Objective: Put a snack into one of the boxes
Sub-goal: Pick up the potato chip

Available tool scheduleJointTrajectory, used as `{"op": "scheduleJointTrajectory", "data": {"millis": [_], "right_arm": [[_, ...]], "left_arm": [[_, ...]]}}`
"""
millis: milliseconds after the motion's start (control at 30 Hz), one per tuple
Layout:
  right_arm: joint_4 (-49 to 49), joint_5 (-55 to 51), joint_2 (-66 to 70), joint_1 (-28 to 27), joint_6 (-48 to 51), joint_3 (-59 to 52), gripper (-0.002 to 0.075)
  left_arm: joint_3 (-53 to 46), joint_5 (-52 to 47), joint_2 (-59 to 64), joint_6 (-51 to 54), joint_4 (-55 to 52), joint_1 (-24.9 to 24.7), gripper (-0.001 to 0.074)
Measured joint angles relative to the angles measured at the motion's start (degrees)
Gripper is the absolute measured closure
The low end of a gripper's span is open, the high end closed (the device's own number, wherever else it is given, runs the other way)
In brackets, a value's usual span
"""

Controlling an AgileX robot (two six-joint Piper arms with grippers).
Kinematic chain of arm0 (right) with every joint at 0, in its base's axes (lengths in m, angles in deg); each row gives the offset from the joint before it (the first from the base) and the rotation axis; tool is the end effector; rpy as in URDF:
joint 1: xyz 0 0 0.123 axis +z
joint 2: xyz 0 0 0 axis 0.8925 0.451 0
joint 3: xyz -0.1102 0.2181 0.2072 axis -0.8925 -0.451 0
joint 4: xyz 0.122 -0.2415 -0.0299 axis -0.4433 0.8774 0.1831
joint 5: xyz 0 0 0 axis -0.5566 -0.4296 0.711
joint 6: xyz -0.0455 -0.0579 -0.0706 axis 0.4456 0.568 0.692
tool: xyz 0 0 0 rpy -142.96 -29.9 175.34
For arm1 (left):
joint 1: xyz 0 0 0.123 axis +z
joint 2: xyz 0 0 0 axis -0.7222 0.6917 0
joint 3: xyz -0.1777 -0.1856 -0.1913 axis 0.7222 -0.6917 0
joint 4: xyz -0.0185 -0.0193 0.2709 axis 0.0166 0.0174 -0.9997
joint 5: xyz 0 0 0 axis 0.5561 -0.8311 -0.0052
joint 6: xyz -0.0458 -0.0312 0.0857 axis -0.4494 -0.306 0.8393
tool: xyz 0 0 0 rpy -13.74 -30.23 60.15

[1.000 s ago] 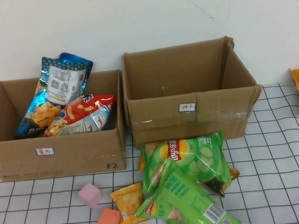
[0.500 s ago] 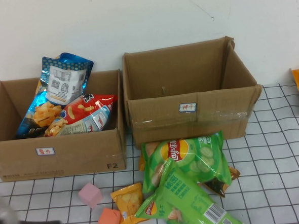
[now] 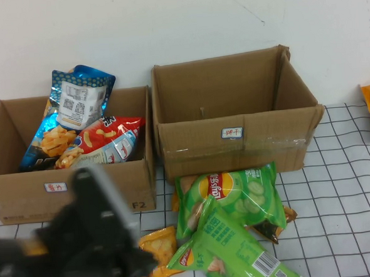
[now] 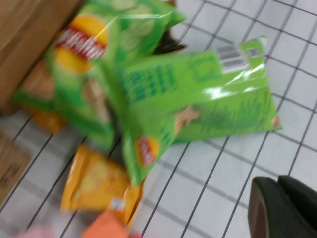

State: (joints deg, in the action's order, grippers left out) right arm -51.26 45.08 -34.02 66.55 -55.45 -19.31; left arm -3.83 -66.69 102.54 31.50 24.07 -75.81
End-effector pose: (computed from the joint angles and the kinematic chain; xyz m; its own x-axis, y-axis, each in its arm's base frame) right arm 0.0489 0.0058 0.1707 -0.2728 0.0970 -0.9572 -0.0558 0.9916 0.1164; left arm 0.1609 -0.1316 0.2975 -0.2962 0.5905 -0.7507 0.8605 0.5061 0.0585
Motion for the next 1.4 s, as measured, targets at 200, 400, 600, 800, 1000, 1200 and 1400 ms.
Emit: {"op": "scheduleJointTrajectory", "data": {"millis": [200,400,600,800,1000,1200,1400], "right_arm": [[0.0,0.0,0.0,0.0,0.0,0.0,0.0727],[0.0,0.0,0.0,0.0,0.0,0.0,0.0727],[0.0,0.0,0.0,0.0,0.0,0.0,0.0727],[0.0,0.0,0.0,0.0,0.0,0.0,0.0727],[0.0,0.0,0.0,0.0,0.0,0.0,0.0727],[-0.2,0.0,0.0,0.0,0.0,0.0,0.0727],[-0.4,0.0,0.0,0.0,0.0,0.0,0.0727]], "left_arm": [[5.8,3.2,10.7,-1.5,-3.8,-9.3,0.0734],[11.1,3.6,20.8,-7.9,-14.4,-18.2,0.0556],[16.1,2.8,28.6,-20.6,-28.6,-25.2,0.0164],[20.2,3.9,34.3,-27.1,-41.6,-30.9,0.0052],[24.2,7.3,40.2,-39.9,-51.1,-32.0,0.0043],[28.6,8.1,46.5,-46.1,-57.4,-32.0,0.0042],[30.5,7.9,49.8,-46.7,-57.5,-32.4,0.0041]]}}
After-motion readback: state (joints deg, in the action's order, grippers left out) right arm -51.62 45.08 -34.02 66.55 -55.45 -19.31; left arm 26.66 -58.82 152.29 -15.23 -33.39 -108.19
